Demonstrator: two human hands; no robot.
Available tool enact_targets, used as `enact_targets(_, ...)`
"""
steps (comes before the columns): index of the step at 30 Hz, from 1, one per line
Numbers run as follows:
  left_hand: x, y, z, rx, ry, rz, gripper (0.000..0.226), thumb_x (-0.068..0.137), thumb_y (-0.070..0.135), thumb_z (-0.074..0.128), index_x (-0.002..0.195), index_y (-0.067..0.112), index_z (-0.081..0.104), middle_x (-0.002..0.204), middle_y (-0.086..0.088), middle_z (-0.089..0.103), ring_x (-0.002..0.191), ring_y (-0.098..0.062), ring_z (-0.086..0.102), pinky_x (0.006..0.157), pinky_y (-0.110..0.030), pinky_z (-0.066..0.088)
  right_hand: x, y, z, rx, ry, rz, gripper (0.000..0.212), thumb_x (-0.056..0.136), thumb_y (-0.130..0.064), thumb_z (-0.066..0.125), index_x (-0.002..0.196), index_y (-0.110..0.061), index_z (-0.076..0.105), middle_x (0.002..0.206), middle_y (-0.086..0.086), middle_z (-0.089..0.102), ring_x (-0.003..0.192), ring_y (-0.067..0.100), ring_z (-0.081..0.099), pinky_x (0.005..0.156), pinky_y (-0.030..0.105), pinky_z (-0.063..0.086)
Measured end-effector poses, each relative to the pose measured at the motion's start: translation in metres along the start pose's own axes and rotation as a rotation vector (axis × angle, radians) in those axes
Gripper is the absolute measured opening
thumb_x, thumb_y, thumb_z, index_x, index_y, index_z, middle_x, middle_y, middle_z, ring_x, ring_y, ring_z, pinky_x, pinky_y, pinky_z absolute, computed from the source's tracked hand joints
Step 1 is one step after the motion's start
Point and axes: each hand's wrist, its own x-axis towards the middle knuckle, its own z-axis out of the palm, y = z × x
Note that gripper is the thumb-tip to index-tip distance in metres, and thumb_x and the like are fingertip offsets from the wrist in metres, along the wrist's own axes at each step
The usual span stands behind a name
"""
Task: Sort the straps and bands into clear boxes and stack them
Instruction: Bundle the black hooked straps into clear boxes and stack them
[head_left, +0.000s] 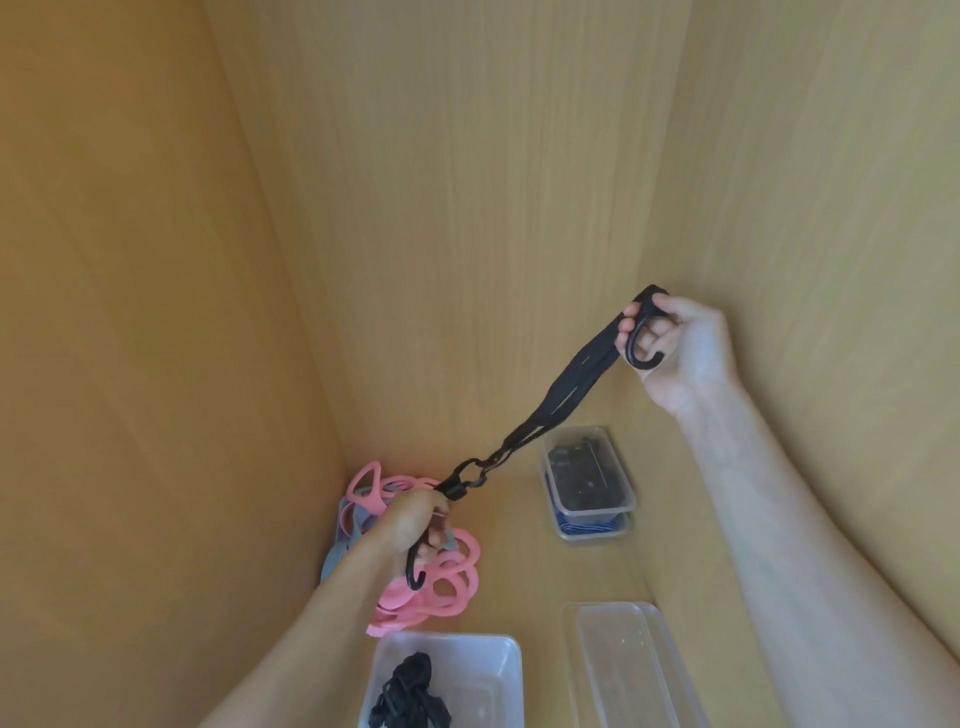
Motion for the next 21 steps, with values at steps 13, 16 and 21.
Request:
enact_targets(13,-0.025,0.010,0.029,-0.545,-0.437,-0.119,0.014,0.092,0.010,0.043,0.094,0.004,0.055,0.073,-0.006,0.044,0.056,-0.016,0.045,0.049,-0.026,0.052,-0.002,0.043,-0.008,-0.380,-0.043,0.252,0.017,0.097,-0.007,0.055,0.113,0.002,0.055,0.101,0.018,0.060,0.084,0.025,0.065,0.066,0.030,0.061)
enact_targets(16,-0.029,0.014,0.039,-0.563,-0.482,-0.061,0.016,0.098,0.004,0.044,0.107,0.001,0.056,0.081,-0.012,0.054,0.068,-0.020,0.056,0.067,-0.036,0.061,-0.011,0.061,-0.008,-0.568,-0.100,0.273,0.010,0.097,-0.009,0.056,0.103,-0.001,0.058,0.094,0.015,0.060,0.082,0.023,0.063,0.073,0.031,0.059)
enact_targets(21,-0.029,0.019,0.045,-0.455,-0.456,0.047,0.030,0.102,0.021,0.044,0.118,-0.002,0.055,0.087,-0.016,0.060,0.074,-0.026,0.062,0.081,-0.041,0.061,-0.033,0.095,-0.013,-0.809,-0.207,0.338,0.013,0.090,-0.011,0.070,0.102,-0.005,0.068,0.091,0.006,0.074,0.085,0.018,0.070,0.080,0.031,0.054)
